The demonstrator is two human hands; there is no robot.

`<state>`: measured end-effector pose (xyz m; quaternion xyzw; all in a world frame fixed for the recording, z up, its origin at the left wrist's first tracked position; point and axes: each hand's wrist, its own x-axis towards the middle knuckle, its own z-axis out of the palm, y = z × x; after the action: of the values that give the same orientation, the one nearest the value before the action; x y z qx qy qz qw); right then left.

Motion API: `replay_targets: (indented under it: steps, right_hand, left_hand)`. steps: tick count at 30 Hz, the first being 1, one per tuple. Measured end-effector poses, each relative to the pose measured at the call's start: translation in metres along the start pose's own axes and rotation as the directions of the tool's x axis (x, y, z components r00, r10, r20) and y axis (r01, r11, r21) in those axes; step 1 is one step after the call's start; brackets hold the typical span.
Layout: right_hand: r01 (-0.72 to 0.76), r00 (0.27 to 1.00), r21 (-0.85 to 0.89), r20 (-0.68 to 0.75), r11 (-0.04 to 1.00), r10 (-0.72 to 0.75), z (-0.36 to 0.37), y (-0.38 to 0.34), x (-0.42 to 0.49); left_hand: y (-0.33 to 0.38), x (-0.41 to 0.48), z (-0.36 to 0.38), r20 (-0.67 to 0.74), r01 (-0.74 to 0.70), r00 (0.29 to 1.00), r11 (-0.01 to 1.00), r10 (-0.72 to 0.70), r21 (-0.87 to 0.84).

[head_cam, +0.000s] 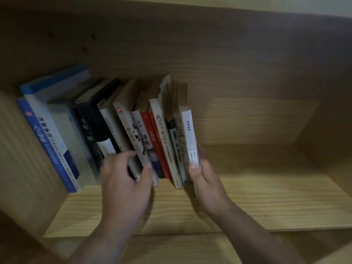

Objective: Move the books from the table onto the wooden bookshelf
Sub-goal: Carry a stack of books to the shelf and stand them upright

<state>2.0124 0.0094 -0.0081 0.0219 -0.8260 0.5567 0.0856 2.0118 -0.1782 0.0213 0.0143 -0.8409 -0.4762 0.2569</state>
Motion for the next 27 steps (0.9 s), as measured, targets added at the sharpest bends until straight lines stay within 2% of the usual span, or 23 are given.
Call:
replay_targets:
  steps: [3, 7, 10, 12, 14, 17, 19, 21, 23, 25, 27]
  right_hand:
    - [-0.038, 0.999, -0.035, 0.009, 0.999, 0.039, -0.002, 0.009, -0.012]
    - [-0.068, 0.997, -0.142, 0.037, 0.988, 0.074, -0.002, 0.012, -0.006]
    - [-0.082, 0.996, -0.361, -0.009, 0.929, 0.084, -0.004, 0.018, 0.002]
    - [-0.112, 0.994, -0.391, -0.058, 0.914, 0.097, -0.008, 0.021, 0.002]
    - [-0.114, 0.993, -0.401, -0.053, 0.909, 0.101, -0.008, 0.022, 0.005]
    - [-0.068, 0.996, -0.298, 0.028, 0.952, 0.080, -0.004, 0.019, 0.016]
    - [-0.025, 0.995, -0.205, 0.090, 0.978, 0.045, -0.004, 0.015, 0.026]
    - [-0.020, 0.988, -0.169, 0.144, 0.985, 0.045, -0.005, 0.016, 0.034]
    - [-0.042, 0.982, -0.177, 0.173, 0.983, 0.073, -0.009, 0.017, 0.038]
    - [-0.046, 0.983, -0.193, 0.166, 0.980, 0.079, -0.013, 0.016, 0.039]
    - [-0.058, 0.991, -0.150, 0.111, 0.987, 0.075, -0.016, 0.012, 0.040]
  left_hand:
    - [-0.010, 0.005, -0.006, -0.047, 0.065, 0.997, 0.997, -0.063, 0.035]
    - [-0.014, 0.008, -0.006, 0.003, 0.031, 0.999, 0.997, -0.032, 0.077]
    - [-0.009, 0.002, -0.005, -0.015, -0.141, 0.990, 0.987, 0.143, 0.077]
    - [0.009, 0.000, 0.000, 0.005, -0.313, 0.949, 0.945, 0.314, 0.091]
    - [0.028, 0.005, 0.008, 0.062, -0.412, 0.911, 0.908, 0.408, 0.076]
    - [0.048, 0.019, 0.017, 0.126, -0.327, 0.937, 0.945, 0.326, -0.011]
    - [0.047, 0.022, 0.020, 0.126, -0.318, 0.941, 0.948, 0.315, 0.002]
    - [0.038, 0.016, 0.017, 0.048, -0.350, 0.937, 0.933, 0.347, 0.086]
    - [0.025, 0.007, 0.010, -0.091, -0.301, 0.946, 0.948, 0.310, 0.100]
    - [0.005, 0.001, 0.001, -0.236, -0.134, 0.962, 0.991, 0.134, 0.018]
    - [-0.016, 0.005, -0.005, -0.278, 0.111, 0.951, 0.990, -0.133, -0.092]
